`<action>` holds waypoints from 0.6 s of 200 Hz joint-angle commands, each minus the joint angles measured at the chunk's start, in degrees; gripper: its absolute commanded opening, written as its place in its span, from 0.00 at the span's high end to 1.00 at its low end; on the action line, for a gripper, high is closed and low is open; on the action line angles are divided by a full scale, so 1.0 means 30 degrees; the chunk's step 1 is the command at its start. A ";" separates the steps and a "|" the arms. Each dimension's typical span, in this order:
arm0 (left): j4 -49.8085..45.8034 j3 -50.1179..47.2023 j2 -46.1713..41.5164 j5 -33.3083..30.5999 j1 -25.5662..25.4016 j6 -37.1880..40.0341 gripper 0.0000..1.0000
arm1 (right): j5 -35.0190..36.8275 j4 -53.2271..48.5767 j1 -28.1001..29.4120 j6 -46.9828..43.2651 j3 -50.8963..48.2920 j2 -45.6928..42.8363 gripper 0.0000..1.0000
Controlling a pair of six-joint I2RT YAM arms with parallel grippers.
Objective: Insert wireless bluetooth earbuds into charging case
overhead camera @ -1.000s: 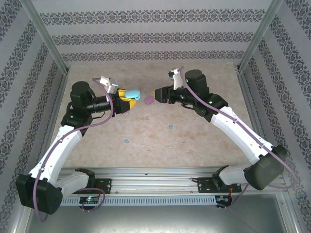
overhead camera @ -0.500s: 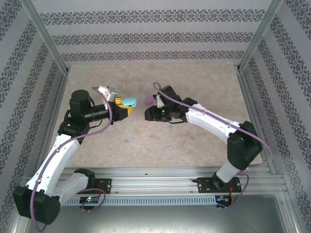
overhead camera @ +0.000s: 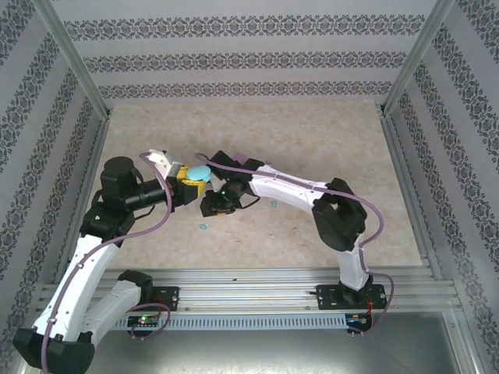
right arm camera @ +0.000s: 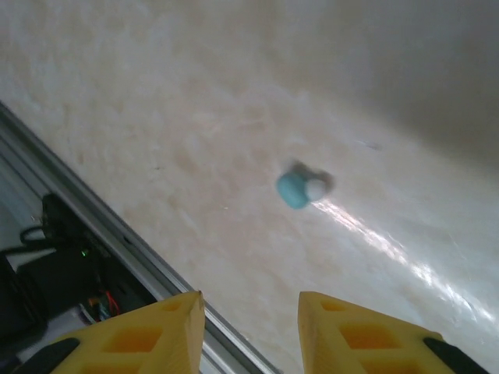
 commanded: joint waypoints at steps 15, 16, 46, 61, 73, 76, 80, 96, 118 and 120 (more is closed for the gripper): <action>-0.0364 0.0451 -0.1132 -0.0143 0.0175 -0.0433 0.82 | 0.1453 -0.4525 0.0833 -0.5393 0.3592 0.2049 0.65; -0.0338 0.0446 -0.1147 -0.0140 0.0175 -0.0446 0.82 | 0.1514 -0.4551 0.0837 -0.5496 0.3650 0.2089 0.65; -0.0197 0.0491 -0.2019 -0.0446 0.0191 -0.1054 0.82 | 0.2507 -0.4129 0.0951 -0.7504 0.4168 0.2667 0.66; -0.0152 0.0743 -0.2386 -0.0527 0.0201 -0.1437 0.82 | 0.2880 -0.3964 0.1001 -0.8353 0.4449 0.2850 0.66; -0.0195 0.1092 -0.2484 -0.0405 0.0186 -0.1698 0.82 | 0.2993 -0.3893 0.1032 -0.8977 0.4710 0.3013 0.66; -0.0210 0.1180 -0.2505 -0.0299 0.0197 -0.1717 0.82 | 0.3008 -0.3870 0.1045 -0.9080 0.4752 0.3066 0.67; -0.0227 0.1286 -0.2532 -0.0182 0.0199 -0.1789 0.82 | 0.2961 -0.3847 0.1012 -0.9187 0.4817 0.3107 0.67; -0.0350 0.1706 -0.2538 0.0556 0.0196 -0.1950 0.81 | 0.2217 -0.3445 0.0830 -0.9172 0.4818 0.3182 0.67; -0.0971 0.2114 -0.2507 0.1310 0.0180 -0.1796 0.81 | 0.0193 -0.2116 0.0080 -0.8035 0.4273 0.2949 0.68; -0.1041 0.2172 -0.2530 0.1323 0.0197 -0.1782 0.81 | 0.0021 -0.2022 0.0021 -0.7952 0.4223 0.2912 0.68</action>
